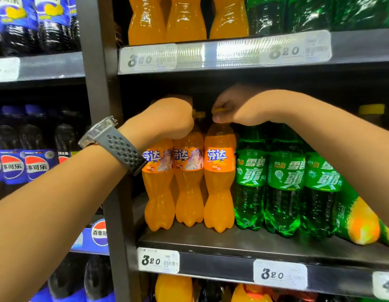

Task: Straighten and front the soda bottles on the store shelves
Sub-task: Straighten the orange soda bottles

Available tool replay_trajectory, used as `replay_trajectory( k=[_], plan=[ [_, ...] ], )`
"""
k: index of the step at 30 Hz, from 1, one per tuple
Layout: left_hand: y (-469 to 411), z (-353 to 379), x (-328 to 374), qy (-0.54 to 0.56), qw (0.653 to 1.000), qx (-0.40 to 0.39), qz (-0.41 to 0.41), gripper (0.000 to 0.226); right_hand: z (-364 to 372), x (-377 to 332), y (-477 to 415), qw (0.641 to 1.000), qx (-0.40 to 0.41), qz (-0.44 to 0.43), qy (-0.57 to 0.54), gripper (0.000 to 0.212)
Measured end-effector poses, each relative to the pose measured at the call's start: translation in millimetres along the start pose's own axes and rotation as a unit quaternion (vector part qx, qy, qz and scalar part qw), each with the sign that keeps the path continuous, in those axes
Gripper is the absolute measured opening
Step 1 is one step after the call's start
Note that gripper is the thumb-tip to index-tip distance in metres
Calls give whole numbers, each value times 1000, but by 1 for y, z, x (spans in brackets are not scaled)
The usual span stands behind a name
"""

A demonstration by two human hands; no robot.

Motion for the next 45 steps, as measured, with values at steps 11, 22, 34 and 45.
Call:
replay_trajectory(
  k=[11,22,34,45],
  plan=[
    [3,-2,-3,30,999,8,-8,25,-1,-3,8,1000,-1,-11,-20,33],
    [4,4,7,-19,1000,15,-18,41,-8,26,34,995,-77,54,46,53],
    [2,11,44,63,994,14,88,57,-7,38,34,999,-26,36,25,36],
    [9,5,44,97,985,56,129,69,-8,36,34,999,-3,16,28,30]
  ],
)
Point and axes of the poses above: each hand's wrist, its own y-axis away from the middle knuckle, its own z-axis out of the palm, x = y × z, the point moved 7 cm from there along -y, towards the middle knuckle, and after that the axes turned 8 degrees about -z, right-handed, at the moved point
